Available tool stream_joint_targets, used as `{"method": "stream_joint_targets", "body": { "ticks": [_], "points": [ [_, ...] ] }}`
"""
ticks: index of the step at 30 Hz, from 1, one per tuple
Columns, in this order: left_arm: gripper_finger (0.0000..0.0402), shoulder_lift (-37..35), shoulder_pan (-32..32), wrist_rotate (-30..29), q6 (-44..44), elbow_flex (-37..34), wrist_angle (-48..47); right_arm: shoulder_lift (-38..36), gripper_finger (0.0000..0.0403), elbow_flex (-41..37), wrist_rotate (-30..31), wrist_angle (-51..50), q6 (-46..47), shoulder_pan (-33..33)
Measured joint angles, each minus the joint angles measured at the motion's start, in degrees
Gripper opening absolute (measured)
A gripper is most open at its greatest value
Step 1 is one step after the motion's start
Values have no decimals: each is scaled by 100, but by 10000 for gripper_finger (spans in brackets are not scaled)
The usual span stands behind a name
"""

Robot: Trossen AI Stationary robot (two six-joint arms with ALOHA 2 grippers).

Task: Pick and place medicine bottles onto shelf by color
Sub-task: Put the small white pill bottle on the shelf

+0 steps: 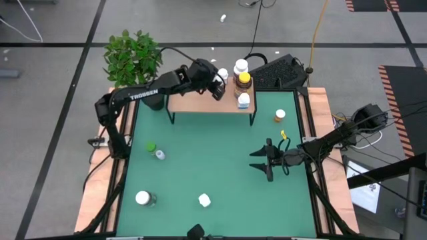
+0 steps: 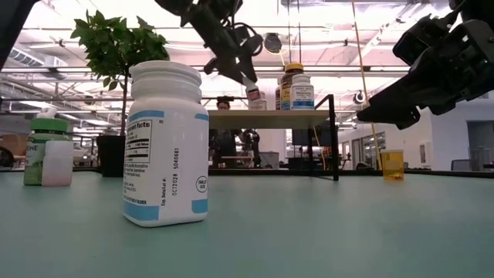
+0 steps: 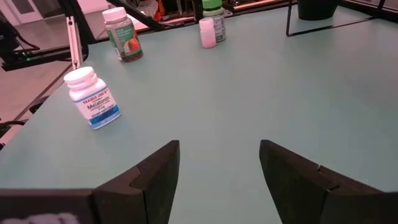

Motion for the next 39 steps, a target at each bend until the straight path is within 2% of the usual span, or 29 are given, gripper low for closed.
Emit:
{"method": "stream_joint_targets", "body": {
  "ticks": [39],
  "points": [
    [159,247,30,84,249,-48,-23,0,215,0,13,4,-45,-10]
  ]
}}
